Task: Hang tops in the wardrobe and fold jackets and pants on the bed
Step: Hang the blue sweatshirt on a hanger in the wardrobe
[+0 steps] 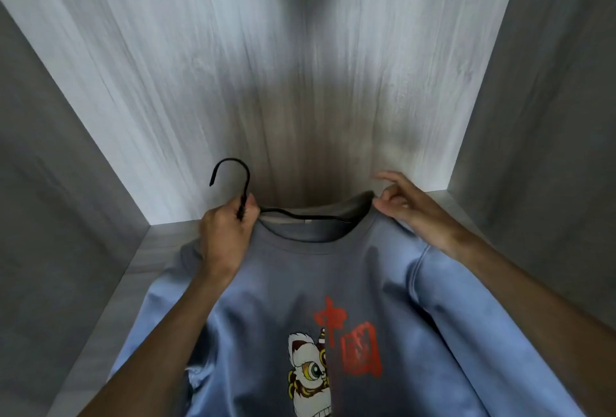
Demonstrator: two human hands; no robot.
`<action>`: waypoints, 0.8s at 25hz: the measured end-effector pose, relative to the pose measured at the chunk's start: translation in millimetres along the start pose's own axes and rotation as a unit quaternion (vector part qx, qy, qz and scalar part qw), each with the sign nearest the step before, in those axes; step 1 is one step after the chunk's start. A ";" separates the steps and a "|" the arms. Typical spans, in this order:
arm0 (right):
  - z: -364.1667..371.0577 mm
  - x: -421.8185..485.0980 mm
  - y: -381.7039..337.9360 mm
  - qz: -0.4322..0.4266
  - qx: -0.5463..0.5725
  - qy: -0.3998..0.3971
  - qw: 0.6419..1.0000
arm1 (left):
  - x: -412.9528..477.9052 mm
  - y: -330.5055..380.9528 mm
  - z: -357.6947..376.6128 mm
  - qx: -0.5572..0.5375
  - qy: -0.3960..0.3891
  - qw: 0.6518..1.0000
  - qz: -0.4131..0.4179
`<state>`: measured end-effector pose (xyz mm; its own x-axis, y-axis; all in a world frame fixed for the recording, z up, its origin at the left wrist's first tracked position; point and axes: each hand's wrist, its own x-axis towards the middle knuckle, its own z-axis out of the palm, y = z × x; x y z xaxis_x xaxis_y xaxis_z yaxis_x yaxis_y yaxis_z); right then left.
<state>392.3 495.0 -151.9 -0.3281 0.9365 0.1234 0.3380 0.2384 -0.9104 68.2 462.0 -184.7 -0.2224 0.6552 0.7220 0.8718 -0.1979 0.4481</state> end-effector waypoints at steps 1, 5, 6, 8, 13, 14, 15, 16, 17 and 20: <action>-5.1 -3.0 8.8 0.049 0.040 -0.056 0.996 | 1.2 -4.3 -1.9 -0.011 -0.009 1.000 -0.015; -11.5 -3.0 39.7 0.060 0.016 -0.160 0.985 | -1.2 -9.7 -0.9 -0.010 -0.020 1.000 -0.018; -10.9 0.5 40.3 0.033 0.011 -0.134 0.990 | -1.3 -11.5 0.2 -0.004 -0.021 1.000 -0.022; -7.6 7.8 36.0 -0.011 0.009 -0.088 0.996 | -0.8 -15.4 0.5 0.003 -0.023 0.999 -0.035; 24.2 8.8 17.9 -0.246 -0.322 0.033 0.914 | -4.1 -2.5 0.3 -0.002 -0.035 0.999 -0.001; 33.6 5.2 14.0 -0.267 -0.385 0.027 0.883 | -5.0 0.5 1.5 0.000 -0.038 0.999 0.007; 39.7 2.6 12.1 -0.255 -0.425 0.018 0.868 | -5.8 2.2 2.3 0.003 -0.041 0.999 0.011; 41.2 1.3 13.9 -0.237 -0.451 0.010 0.861 | -6.8 1.9 2.6 0.007 -0.042 0.999 0.013; 39.5 0.4 17.1 -0.220 -0.473 0.001 0.853 | -7.6 0.3 2.4 0.010 -0.044 0.999 0.014; 24.2 7.5 23.3 -0.237 -0.474 -0.041 0.847 | -7.2 -6.8 -0.5 -0.001 -0.063 0.998 0.010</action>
<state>376.3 501.3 -181.7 -0.6718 0.6665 0.3231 0.6955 0.7177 -0.0345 63.7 458.3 -192.7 -0.1484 0.7381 0.6582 0.8748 -0.2124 0.4354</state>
